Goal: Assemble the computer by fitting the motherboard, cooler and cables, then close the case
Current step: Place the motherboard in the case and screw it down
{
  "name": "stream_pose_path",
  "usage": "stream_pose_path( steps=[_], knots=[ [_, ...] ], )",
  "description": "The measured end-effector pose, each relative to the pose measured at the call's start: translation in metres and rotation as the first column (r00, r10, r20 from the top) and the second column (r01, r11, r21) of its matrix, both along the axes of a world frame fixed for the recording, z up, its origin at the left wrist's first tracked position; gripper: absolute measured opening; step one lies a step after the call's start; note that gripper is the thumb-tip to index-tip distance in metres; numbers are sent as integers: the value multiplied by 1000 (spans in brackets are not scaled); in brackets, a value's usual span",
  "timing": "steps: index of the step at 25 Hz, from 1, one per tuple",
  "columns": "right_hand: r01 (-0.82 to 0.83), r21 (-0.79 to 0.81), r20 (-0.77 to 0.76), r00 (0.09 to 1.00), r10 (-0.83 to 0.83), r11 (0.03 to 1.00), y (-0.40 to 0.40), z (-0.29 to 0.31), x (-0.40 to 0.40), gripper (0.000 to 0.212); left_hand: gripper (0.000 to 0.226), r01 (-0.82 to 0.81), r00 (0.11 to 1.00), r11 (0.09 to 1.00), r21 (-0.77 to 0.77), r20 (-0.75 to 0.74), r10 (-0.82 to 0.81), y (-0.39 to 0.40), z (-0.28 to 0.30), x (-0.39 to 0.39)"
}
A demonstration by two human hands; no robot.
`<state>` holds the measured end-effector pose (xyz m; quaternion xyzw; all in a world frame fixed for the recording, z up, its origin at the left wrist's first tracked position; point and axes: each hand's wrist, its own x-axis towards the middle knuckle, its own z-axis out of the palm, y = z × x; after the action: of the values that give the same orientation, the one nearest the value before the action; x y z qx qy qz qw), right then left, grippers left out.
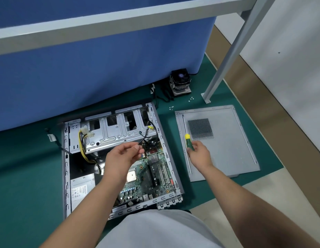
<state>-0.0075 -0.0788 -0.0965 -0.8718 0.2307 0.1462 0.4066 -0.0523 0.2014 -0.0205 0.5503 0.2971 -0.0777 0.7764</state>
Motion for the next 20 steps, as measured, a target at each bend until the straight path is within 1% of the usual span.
stream_pose_path(
  steps=[1, 2, 3, 4, 6, 8, 10, 11, 13, 14, 15, 16, 17, 18, 20],
  knots=[
    [27, 122, 88, 995, -38, 992, 5, 16, -1, 26, 15, -26, 1000, 998, -60, -2, 26, 3, 2, 0],
    [14, 258, 150, 987, -54, 966, 11, 33, -3, 27, 18, -56, 998, 991, -120, -11, 55, 7, 3, -1],
    [-44, 366, 188, 982, -28, 930, 17, 49, -6, 33, 21, -91, 996, 980, -179, -24, 89, 11, 4, -2],
    [-131, 414, 210, 977, 46, 901, 23, 63, -9, 39, 23, -130, 992, 963, -237, -40, 124, 16, 5, -3],
    [-306, 420, 211, 949, 236, 855, 34, 86, -16, 42, 21, -203, 979, 913, -353, -72, 190, 24, 8, -7],
    [-405, 419, 182, 914, 363, 812, 48, 100, -23, 39, 17, -241, 970, 853, -462, -89, 226, 32, 9, -15],
    [-455, 378, 162, 890, 426, 806, 62, 107, -30, 36, 12, -252, 966, 794, -553, -91, 243, 40, 9, -23],
    [-460, 361, 160, 888, 432, 811, 68, 109, -31, 34, 9, -251, 965, 772, -585, -89, 246, 45, 9, -27],
    [-424, 370, 175, 906, 386, 827, 79, 114, -35, 29, 9, -254, 963, 742, -621, -89, 255, 55, 8, -35],
    [-371, 420, 186, 928, 322, 828, 84, 115, -37, 26, 9, -261, 960, 726, -636, -93, 264, 59, 8, -38],
    [-289, 523, 183, 957, 226, 802, 89, 116, -40, 24, 10, -272, 956, 710, -649, -98, 277, 64, 8, -40],
    [-191, 647, 158, 981, 116, 738, 96, 115, -44, 27, 11, -280, 952, 697, -660, -99, 288, 69, 7, -43],
    [-117, 737, 127, 991, 33, 666, 101, 114, -48, 31, 14, -284, 950, 686, -670, -99, 296, 73, 6, -45],
    [-80, 771, 116, 993, -16, 631, 106, 113, -51, 35, 17, -290, 947, 676, -677, -102, 303, 77, 5, -46],
    [-90, 743, 149, 988, -33, 663, 116, 111, -57, 38, 24, -298, 944, 662, -688, -108, 312, 84, 2, -47]
  ],
)
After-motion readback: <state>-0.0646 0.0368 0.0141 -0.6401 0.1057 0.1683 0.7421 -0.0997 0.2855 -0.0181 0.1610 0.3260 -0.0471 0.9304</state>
